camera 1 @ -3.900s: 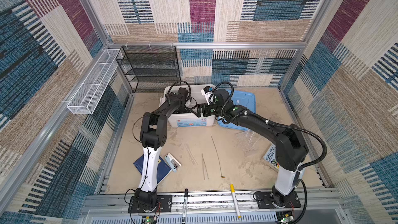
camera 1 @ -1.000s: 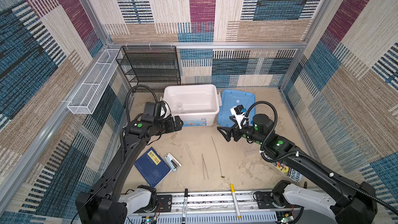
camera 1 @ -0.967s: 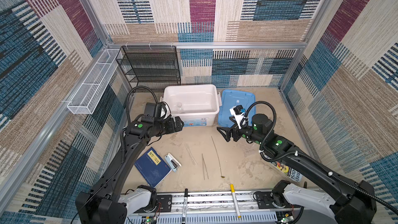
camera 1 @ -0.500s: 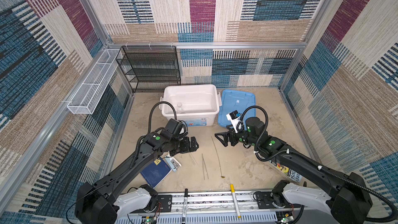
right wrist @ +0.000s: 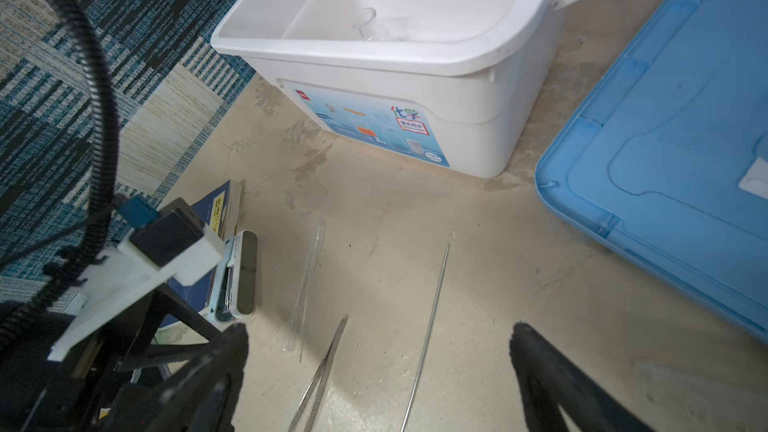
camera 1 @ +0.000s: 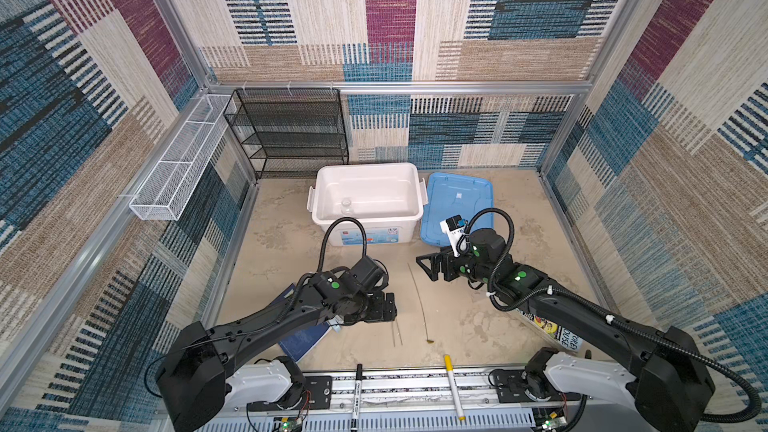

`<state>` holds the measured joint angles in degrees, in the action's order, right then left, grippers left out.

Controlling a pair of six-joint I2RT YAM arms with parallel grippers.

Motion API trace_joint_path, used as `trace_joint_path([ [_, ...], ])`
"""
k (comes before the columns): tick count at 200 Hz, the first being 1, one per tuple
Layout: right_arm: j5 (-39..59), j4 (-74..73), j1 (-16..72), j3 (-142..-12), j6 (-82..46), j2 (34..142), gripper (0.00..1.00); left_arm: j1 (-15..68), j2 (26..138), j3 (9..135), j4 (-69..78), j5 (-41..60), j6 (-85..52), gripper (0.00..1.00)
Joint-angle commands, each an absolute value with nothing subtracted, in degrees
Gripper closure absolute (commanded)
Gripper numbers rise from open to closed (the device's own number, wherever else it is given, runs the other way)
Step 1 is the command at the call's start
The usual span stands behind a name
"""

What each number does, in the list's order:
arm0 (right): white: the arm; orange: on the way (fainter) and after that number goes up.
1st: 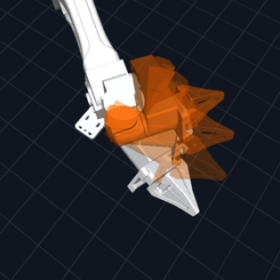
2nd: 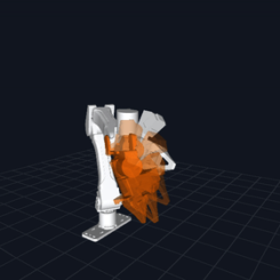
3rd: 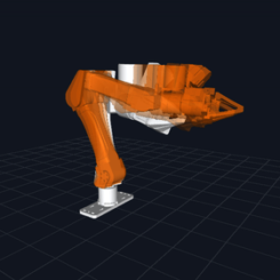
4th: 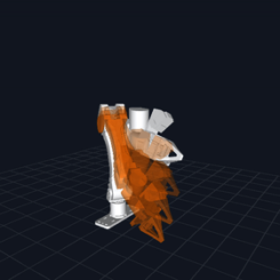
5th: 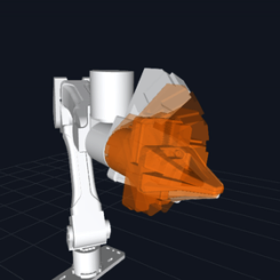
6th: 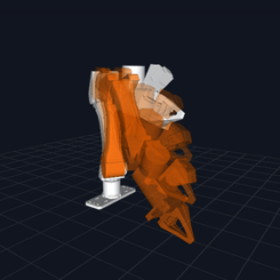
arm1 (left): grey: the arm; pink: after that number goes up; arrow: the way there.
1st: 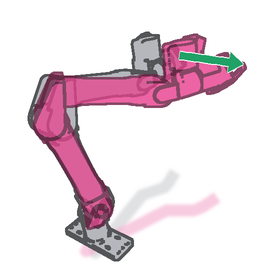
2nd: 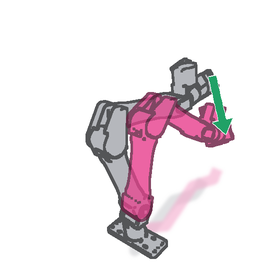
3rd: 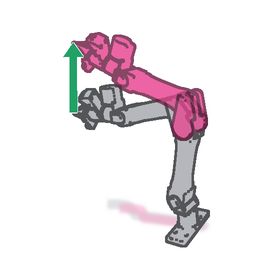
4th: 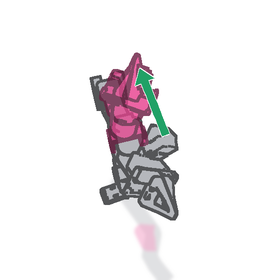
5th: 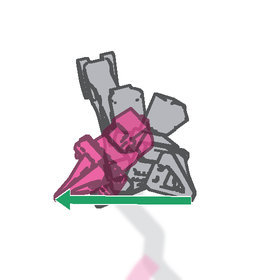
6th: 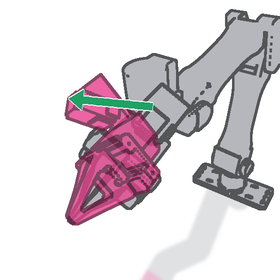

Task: Organize the chemistry lab equipment
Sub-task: 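Move the left gripper down to the thin metal rod while the right gripper withdraws, then close the left gripper around the thin metal rod beside the tweezers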

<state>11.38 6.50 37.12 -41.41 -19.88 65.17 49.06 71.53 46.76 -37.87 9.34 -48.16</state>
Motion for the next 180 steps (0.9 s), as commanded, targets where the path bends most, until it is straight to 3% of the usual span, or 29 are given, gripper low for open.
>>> trace_joint_path([
  [1,11.25,4.96,37.20,-40.70,-22.92,64.00,0.01,50.80,73.91,48.62,-36.17,7.00,-50.43,0.10],
  [47,10.11,8.71,37.27,-42.57,-21.52,65.53,0.01,52.93,78.31,48.95,-32.73,1.02,-52.87,0.24],
  [104,9.73,7.59,37.25,-41.70,-22.24,65.92,0.01,54.39,88.48,53.79,-32.39,3.49,-53.12,0.23],
  [139,9.09,7.27,37.26,-40.96,-22.41,65.06,0.01,54.57,91.01,53.88,-32.45,2.75,-54.09,0.28],
  [180,8.48,6.61,37.20,-39.95,-22.85,64.33,0.00,55.22,92.75,54.42,-32.54,2.13,-54.73,0.42],
])
